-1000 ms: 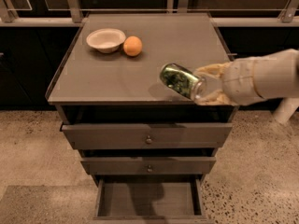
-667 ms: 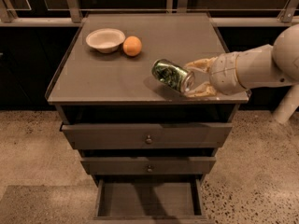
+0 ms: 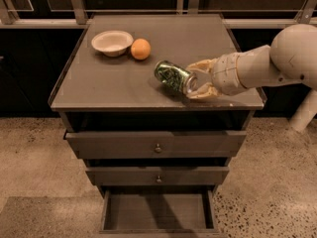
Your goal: Pick green can from bottom drawer and place on counter
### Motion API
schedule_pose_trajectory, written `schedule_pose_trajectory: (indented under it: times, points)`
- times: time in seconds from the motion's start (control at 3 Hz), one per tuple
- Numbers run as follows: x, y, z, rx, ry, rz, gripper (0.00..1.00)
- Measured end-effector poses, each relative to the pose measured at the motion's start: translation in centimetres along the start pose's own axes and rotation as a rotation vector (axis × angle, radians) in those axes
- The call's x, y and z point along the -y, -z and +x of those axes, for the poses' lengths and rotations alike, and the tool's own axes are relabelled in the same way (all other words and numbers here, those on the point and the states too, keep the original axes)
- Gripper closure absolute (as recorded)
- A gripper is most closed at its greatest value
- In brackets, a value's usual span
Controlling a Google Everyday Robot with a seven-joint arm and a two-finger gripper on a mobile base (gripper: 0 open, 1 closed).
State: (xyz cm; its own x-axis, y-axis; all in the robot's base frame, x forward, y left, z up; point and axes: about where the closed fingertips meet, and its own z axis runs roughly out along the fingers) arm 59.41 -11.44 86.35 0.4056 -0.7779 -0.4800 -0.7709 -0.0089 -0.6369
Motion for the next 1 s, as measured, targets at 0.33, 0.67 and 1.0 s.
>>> schedule_pose_trajectory:
  times: [0.33, 0.67, 1.0]
  points:
    - [0.00, 0.00, 0.00, 0.000, 0.000, 0.000, 0.59]
    - [0.00, 0.00, 0.00, 0.000, 0.000, 0.000, 0.36]
    - [0.00, -0.01, -0.01, 0.000, 0.000, 0.000, 0.13]
